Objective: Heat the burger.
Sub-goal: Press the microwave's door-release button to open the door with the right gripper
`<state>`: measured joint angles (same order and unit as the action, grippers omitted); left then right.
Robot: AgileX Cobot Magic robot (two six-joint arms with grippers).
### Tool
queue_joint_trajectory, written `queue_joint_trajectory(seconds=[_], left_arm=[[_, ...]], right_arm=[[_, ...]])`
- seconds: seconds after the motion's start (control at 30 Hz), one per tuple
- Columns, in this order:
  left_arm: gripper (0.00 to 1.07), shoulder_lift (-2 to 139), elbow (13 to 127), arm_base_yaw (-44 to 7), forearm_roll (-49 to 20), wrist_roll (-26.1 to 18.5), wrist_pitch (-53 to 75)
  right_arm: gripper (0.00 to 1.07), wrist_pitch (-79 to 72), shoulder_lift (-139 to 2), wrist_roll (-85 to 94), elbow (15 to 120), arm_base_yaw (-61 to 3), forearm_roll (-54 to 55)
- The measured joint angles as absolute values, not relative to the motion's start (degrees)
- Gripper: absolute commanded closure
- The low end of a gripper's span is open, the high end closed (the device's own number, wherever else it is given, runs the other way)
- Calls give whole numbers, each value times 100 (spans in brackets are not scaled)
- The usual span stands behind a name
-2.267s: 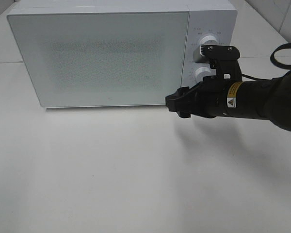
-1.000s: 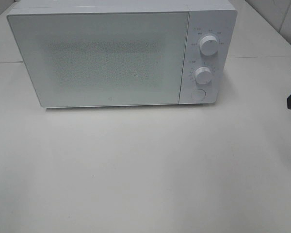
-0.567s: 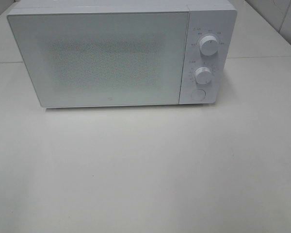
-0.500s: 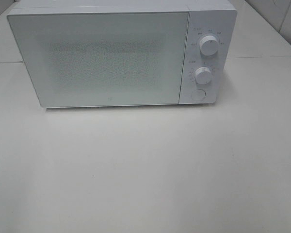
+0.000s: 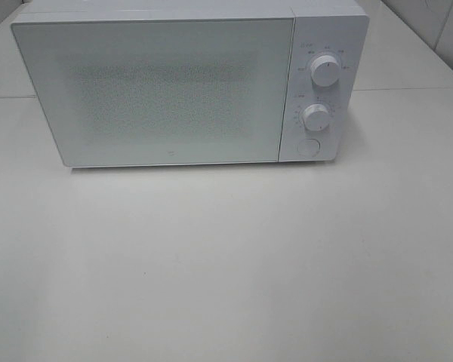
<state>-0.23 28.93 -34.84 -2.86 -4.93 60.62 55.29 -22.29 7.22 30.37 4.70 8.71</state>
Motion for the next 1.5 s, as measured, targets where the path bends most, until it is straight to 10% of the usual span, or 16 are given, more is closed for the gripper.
queue_joint_trajectory(seconds=[1.5], left_arm=[[106,-23,2893,-3484,-321,-493,6062]], right_arm=[[49,5787,29,40,2888,-11,258]])
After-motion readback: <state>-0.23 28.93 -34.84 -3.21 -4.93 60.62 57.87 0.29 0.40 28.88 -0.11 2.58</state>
